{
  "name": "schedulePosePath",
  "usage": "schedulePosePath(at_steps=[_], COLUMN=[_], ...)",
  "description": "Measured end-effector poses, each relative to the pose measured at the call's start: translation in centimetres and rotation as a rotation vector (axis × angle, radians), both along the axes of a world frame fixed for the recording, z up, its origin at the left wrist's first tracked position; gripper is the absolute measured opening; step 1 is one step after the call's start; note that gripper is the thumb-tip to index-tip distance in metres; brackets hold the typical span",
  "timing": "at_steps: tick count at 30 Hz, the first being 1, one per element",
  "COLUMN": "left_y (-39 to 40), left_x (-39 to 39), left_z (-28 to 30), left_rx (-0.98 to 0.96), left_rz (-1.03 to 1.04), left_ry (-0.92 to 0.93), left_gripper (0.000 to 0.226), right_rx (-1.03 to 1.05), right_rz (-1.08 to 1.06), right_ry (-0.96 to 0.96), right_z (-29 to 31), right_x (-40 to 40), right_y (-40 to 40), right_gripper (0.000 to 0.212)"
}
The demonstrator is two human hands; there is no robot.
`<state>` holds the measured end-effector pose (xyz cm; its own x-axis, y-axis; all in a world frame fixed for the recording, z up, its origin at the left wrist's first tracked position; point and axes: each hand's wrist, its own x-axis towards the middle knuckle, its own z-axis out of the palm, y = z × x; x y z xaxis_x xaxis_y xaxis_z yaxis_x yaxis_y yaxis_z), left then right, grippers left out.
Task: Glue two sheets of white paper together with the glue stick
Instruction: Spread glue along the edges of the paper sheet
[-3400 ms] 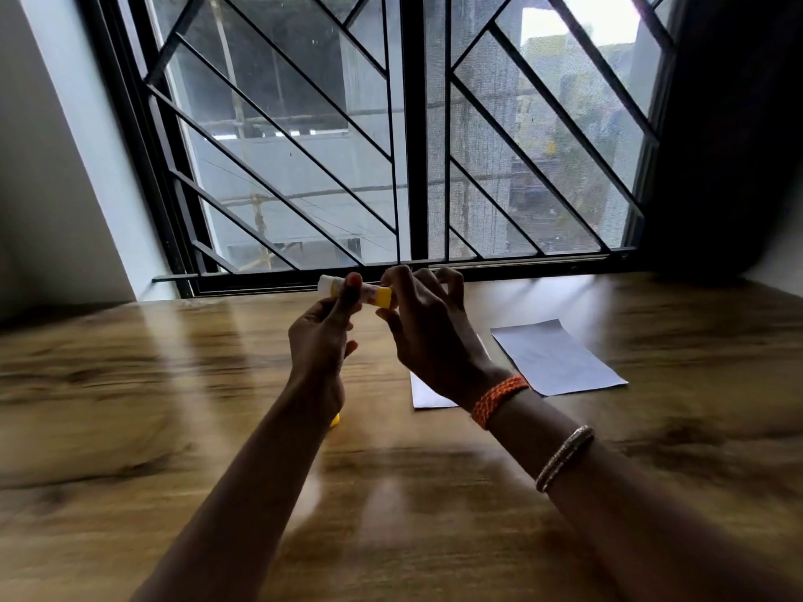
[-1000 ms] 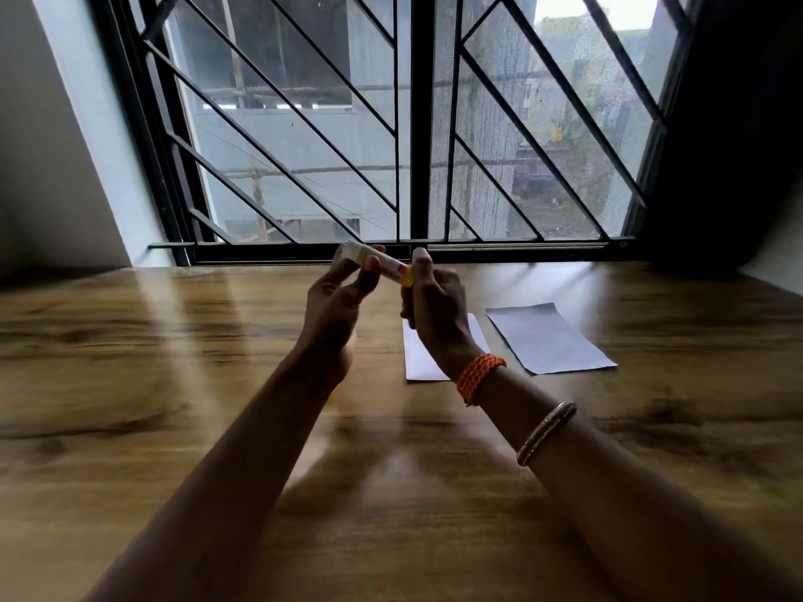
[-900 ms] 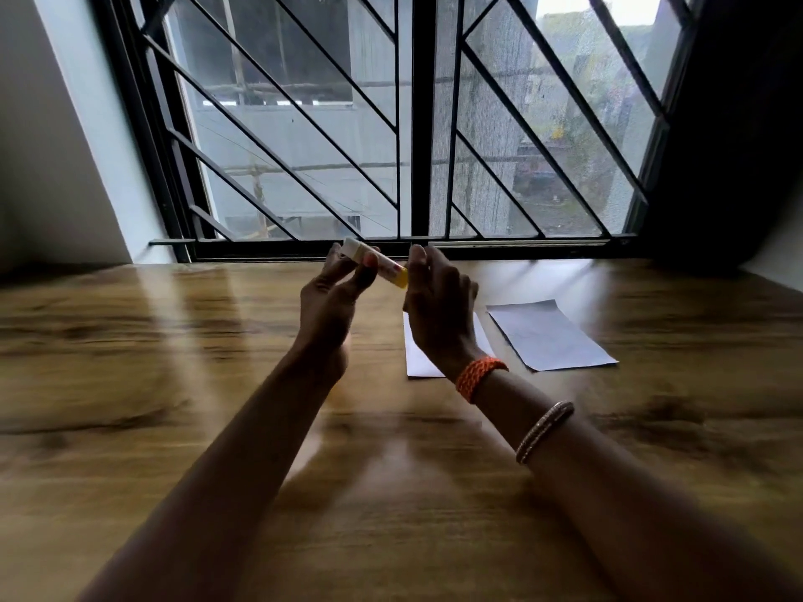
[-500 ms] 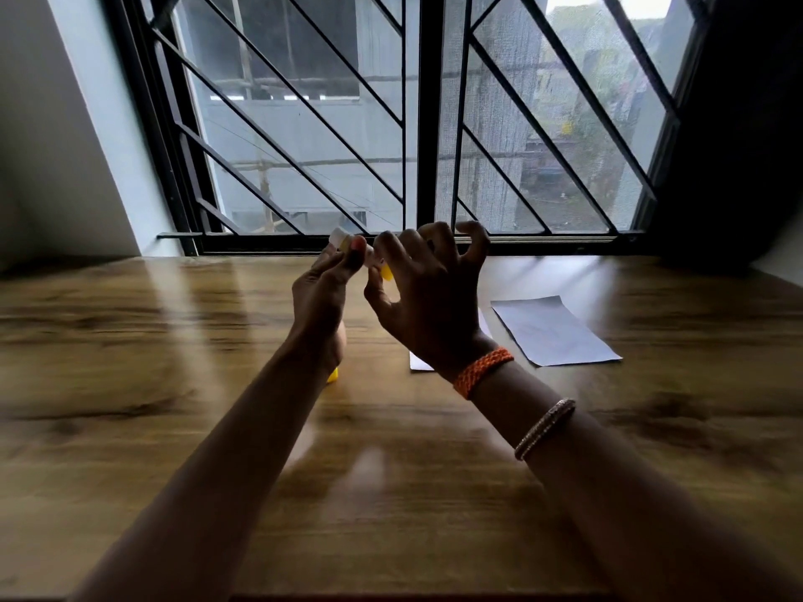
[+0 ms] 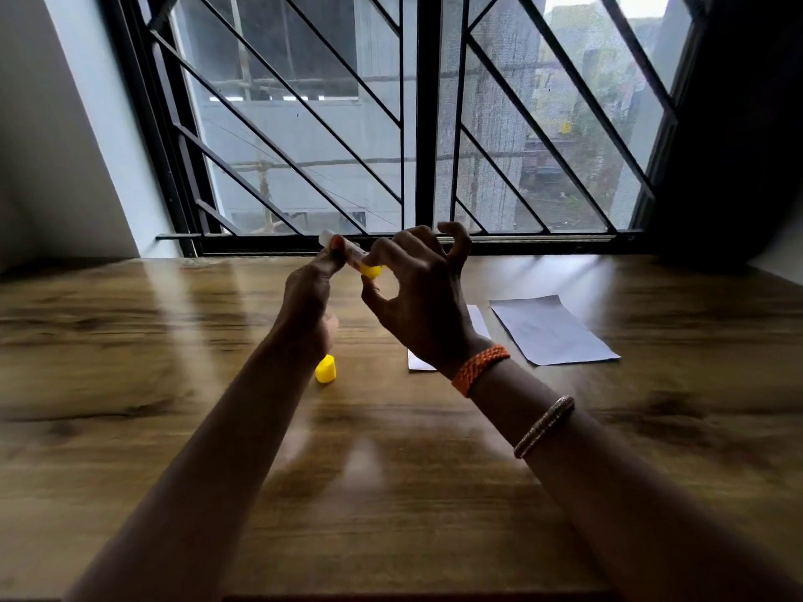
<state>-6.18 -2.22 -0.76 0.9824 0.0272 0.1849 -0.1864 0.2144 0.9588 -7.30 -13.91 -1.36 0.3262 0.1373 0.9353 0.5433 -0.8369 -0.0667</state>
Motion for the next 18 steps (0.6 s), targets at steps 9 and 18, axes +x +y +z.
schedulePosePath(at_steps=[9, 18], left_y=[0.5, 0.2], left_x=[1.2, 0.4], left_z=[0.4, 0.3], left_rx=[-0.091, -0.096], left_rz=[-0.123, -0.040], left_ry=[-0.076, 0.002], left_gripper=[0.023, 0.024], right_rx=[1.046, -0.231], right_rz=[0.722, -0.178], right_ry=[0.746, -0.069], right_z=[1.7, -0.3], right_x=[-0.5, -0.4], right_y=[0.9, 0.3], right_gripper=[0.016, 0.029])
